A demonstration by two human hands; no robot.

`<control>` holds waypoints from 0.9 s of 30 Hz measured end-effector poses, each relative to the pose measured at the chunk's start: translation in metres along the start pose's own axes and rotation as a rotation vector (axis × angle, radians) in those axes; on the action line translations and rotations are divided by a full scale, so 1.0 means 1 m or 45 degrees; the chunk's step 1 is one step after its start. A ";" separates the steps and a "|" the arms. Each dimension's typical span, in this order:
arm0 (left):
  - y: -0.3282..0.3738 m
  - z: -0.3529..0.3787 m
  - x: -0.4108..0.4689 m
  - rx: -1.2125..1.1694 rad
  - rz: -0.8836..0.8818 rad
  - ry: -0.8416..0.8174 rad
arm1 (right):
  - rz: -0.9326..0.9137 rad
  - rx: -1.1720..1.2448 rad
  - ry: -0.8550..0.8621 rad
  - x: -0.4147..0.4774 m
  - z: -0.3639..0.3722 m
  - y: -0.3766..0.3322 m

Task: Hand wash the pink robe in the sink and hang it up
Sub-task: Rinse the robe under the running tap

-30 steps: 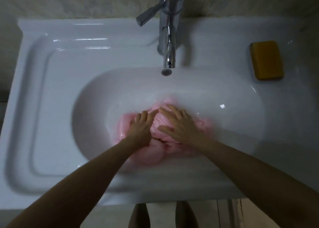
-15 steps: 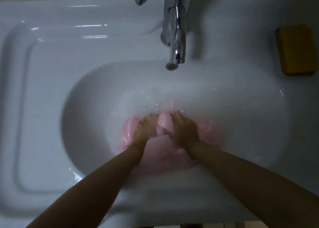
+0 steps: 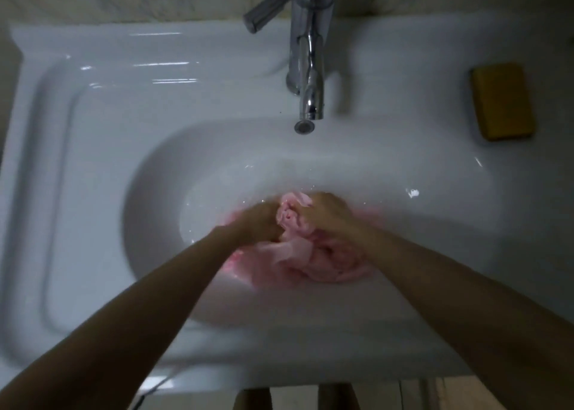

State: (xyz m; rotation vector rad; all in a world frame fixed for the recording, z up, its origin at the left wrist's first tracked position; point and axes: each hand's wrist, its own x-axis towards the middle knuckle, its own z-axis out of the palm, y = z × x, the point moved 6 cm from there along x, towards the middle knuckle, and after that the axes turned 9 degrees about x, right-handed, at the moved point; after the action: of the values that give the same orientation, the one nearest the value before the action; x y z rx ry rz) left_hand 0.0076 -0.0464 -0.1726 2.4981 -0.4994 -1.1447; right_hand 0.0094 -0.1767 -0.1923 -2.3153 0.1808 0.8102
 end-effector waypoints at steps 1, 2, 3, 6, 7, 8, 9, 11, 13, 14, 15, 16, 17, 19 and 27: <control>-0.002 -0.009 -0.009 -0.198 0.002 -0.016 | -0.038 0.257 -0.060 -0.003 -0.009 -0.003; -0.005 -0.017 -0.016 -0.346 -0.004 -0.041 | -0.080 0.458 -0.082 -0.007 -0.019 -0.002; -0.006 -0.027 -0.029 -0.487 0.021 -0.031 | -0.136 0.636 -0.137 -0.017 -0.033 -0.004; -0.003 -0.058 -0.056 -0.616 0.132 0.142 | -0.201 0.812 -0.464 -0.057 -0.050 -0.011; -0.003 -0.062 -0.061 -0.511 0.091 0.193 | -0.213 0.781 -0.512 -0.071 -0.052 -0.014; -0.003 -0.063 -0.065 -0.322 0.008 0.234 | -0.212 0.734 -0.486 -0.080 -0.054 -0.015; -0.003 -0.057 -0.069 -0.040 -0.090 0.218 | -0.185 0.651 -0.364 -0.085 -0.057 -0.013; -0.001 -0.029 -0.069 0.556 -0.098 0.233 | -0.107 0.268 -0.034 -0.089 -0.051 0.000; 0.008 -0.001 -0.067 0.819 0.037 0.342 | -0.118 -0.174 0.068 -0.096 -0.034 0.005; 0.009 0.010 -0.064 0.849 0.073 0.359 | -0.187 -0.305 0.064 -0.097 -0.024 0.007; 0.007 0.020 -0.061 0.766 0.067 0.252 | -0.276 -0.387 0.052 -0.097 -0.015 0.008; 0.000 0.031 -0.058 0.622 0.036 0.127 | -0.360 -0.433 0.053 -0.095 -0.007 0.010; -0.004 0.037 -0.056 0.540 0.022 0.068 | -0.409 -0.468 0.058 -0.091 0.000 0.013; -0.008 0.040 -0.054 0.497 0.032 0.118 | -0.435 -0.518 0.030 -0.085 0.015 0.020; -0.009 0.041 -0.038 0.338 0.097 0.620 | -0.579 -0.527 0.360 -0.058 0.020 0.015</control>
State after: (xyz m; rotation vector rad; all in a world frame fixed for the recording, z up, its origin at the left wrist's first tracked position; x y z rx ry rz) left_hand -0.0458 -0.0285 -0.1770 2.8230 -0.6280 -0.4314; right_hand -0.0519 -0.1804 -0.1770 -2.7000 -0.4184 0.3060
